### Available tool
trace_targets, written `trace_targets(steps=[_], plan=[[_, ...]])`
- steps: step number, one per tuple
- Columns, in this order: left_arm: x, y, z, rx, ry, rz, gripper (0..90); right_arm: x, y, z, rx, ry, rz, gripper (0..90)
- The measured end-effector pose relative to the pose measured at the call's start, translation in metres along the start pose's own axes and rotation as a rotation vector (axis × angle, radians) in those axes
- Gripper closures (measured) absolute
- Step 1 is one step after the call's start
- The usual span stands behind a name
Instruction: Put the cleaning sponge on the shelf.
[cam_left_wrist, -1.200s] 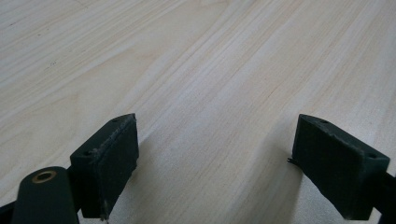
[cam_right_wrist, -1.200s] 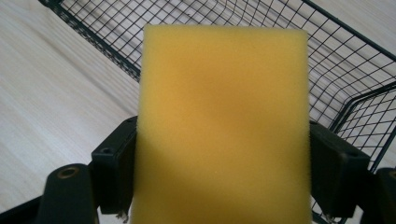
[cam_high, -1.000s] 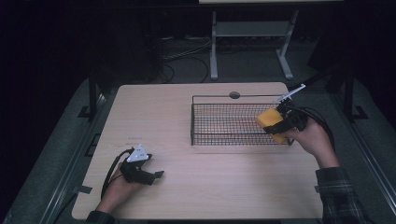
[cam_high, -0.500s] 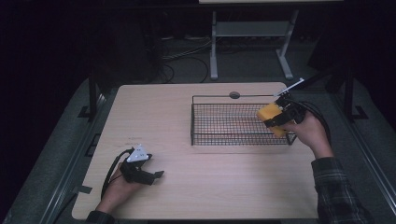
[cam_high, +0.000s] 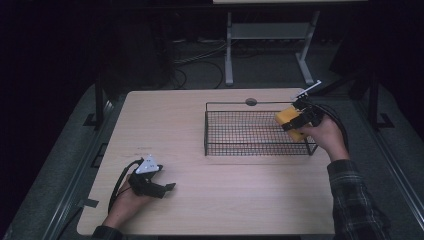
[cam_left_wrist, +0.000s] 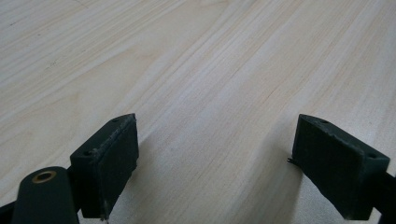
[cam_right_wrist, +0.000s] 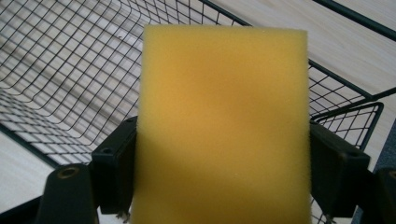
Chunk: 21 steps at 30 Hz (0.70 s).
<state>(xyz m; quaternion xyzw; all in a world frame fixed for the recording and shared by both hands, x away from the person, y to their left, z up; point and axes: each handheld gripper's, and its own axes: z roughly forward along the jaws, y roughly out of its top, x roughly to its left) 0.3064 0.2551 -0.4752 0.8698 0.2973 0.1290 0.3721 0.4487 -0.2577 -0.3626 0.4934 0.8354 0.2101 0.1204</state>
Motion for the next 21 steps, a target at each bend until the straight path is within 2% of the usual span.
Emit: trace_targets(steps=[21], plan=[[0.000, 0.000, 0.000, 0.000, 0.000, -0.001, 13.9, -0.010, 0.002, 0.033, 0.032, -0.011, 0.045, 21.9]])
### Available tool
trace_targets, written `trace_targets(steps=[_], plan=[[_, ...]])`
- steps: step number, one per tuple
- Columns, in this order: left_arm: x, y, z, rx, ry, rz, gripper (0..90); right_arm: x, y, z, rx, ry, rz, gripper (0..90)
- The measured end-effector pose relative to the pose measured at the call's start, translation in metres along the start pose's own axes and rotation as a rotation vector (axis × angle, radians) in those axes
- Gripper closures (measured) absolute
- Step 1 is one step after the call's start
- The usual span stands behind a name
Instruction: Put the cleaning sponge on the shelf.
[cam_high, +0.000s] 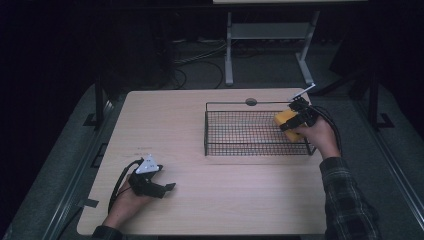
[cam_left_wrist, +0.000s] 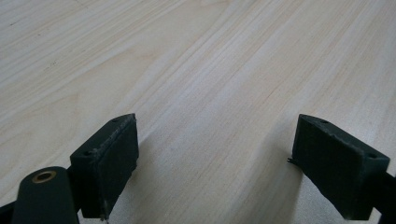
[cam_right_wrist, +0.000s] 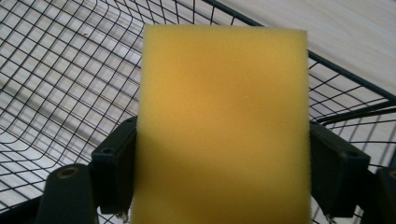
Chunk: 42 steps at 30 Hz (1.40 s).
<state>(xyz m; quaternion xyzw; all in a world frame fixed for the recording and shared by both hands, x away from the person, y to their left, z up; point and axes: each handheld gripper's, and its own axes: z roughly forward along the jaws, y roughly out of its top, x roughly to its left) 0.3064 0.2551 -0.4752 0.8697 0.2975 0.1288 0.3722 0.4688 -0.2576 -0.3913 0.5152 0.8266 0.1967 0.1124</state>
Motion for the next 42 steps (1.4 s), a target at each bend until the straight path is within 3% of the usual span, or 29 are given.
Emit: trace_targets(steps=[23, 35, 42], plan=[[0.000, 0.000, 0.000, 0.000, 0.000, 0.000, 13.9, 0.000, -0.011, 0.027, 0.050, 0.036, 0.011, 21.7], [0.000, 0.000, 0.000, 0.000, 0.000, 0.000, 14.0, 0.002, -0.012, 0.027, 0.061, 0.051, 0.012, 17.4], [0.000, 0.000, 0.000, 0.000, 0.000, 0.000, 14.0, 0.004, -0.011, 0.018, 0.046, 0.056, 0.005, 16.8]])
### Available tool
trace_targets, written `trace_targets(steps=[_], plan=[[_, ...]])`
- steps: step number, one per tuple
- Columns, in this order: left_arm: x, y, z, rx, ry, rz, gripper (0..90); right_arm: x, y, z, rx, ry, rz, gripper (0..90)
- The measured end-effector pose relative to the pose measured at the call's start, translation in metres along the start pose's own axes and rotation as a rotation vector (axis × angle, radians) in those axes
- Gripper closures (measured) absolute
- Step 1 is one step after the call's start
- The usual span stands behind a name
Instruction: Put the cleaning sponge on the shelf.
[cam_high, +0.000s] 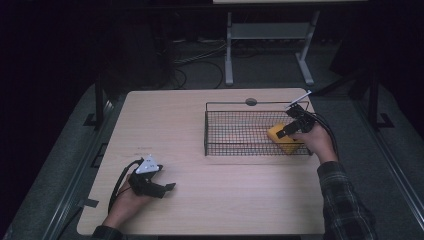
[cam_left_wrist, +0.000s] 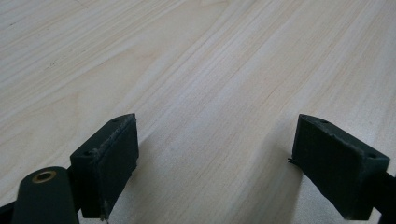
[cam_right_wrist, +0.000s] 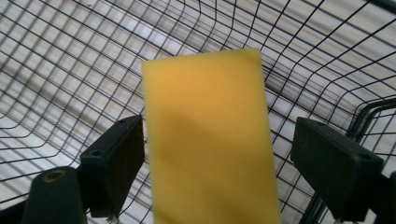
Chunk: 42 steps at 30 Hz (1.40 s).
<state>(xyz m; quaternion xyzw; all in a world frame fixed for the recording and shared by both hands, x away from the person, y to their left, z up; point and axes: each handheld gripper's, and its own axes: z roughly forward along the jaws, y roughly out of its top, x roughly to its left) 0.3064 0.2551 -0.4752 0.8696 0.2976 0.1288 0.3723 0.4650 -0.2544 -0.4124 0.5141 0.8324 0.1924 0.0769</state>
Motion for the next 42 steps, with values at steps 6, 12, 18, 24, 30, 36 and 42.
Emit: trace_targets(steps=[6, 12, 18, 24, 30, 36, 42], plan=[[0.000, 0.000, 0.000, 0.000, 0.000, 0.000, 13.9, 0.006, -0.001, -0.018, -0.032, 0.000, -0.004, 16.4], [0.000, 0.000, 0.000, 0.000, 0.000, 0.000, 13.9, 0.016, -0.009, -0.037, -0.072, 0.001, -0.033, 15.8], [0.000, 0.000, 0.000, 0.000, 0.000, 0.000, 14.0, 0.026, -0.022, -0.053, -0.110, 0.008, -0.053, 15.8], [0.000, 0.000, 0.000, 0.000, 0.000, 0.001, 14.0, 0.036, -0.037, -0.066, -0.127, 0.015, -0.075, 15.8], [0.000, 0.000, 0.000, 0.000, 0.000, 0.001, 13.9, 0.046, -0.055, -0.074, -0.141, 0.024, -0.101, 15.8], [0.000, 0.000, 0.000, 0.000, 0.001, 0.002, 13.9, 0.055, -0.079, -0.073, -0.153, 0.033, -0.113, 15.8], [0.000, 0.000, 0.000, -0.001, 0.002, -0.001, 13.9, 0.061, -0.098, -0.070, -0.164, 0.043, -0.116, 15.8]])
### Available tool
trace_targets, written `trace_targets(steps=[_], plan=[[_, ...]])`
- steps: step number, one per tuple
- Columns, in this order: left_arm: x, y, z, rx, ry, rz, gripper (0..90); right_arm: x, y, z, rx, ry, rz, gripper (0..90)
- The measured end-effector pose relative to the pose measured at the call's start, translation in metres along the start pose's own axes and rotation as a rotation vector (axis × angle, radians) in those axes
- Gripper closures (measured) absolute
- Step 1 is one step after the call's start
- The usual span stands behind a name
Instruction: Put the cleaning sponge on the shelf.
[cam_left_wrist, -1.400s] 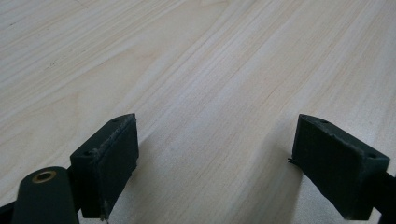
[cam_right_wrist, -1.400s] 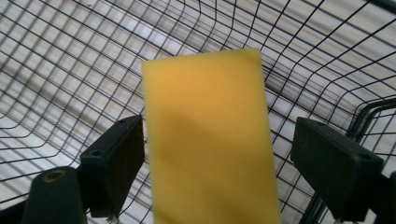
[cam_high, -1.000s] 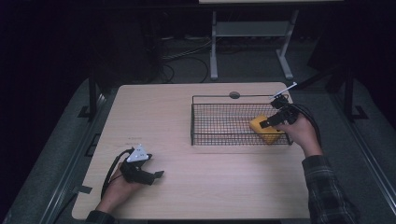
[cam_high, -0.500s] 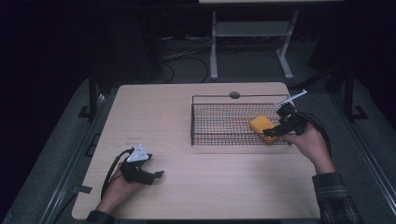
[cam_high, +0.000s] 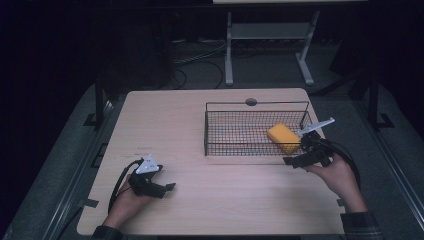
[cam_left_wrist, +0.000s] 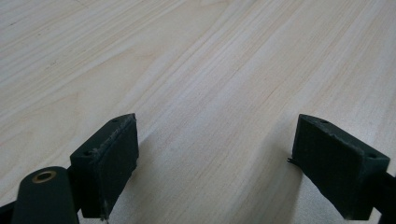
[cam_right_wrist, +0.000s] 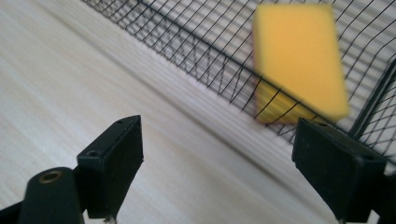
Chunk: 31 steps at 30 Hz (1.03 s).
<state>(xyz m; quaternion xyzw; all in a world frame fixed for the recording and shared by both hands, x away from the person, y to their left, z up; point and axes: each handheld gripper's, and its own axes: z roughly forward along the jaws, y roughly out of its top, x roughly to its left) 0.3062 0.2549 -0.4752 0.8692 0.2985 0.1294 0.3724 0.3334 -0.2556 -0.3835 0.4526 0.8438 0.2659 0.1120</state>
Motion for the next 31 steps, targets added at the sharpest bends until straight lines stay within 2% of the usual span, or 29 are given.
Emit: trace_targets(steps=[5, 17, 29, 31], plan=[[0.000, 0.000, 0.000, -0.002, 0.001, -0.001, 13.9, 0.007, -0.019, 0.006, -0.008, 0.011, 0.001, 15.7], [0.000, 0.000, 0.000, -0.002, 0.004, -0.003, 13.9, 0.012, -0.057, 0.024, -0.039, -0.012, 0.006, 14.2], [0.000, 0.000, 0.000, 0.003, 0.004, -0.001, 13.9, 0.017, -0.081, 0.043, -0.034, -0.043, 0.013, 13.9], [0.000, 0.000, 0.000, 0.003, 0.004, -0.001, 13.9, 0.018, -0.084, 0.045, -0.038, -0.052, 0.003, 13.1]])
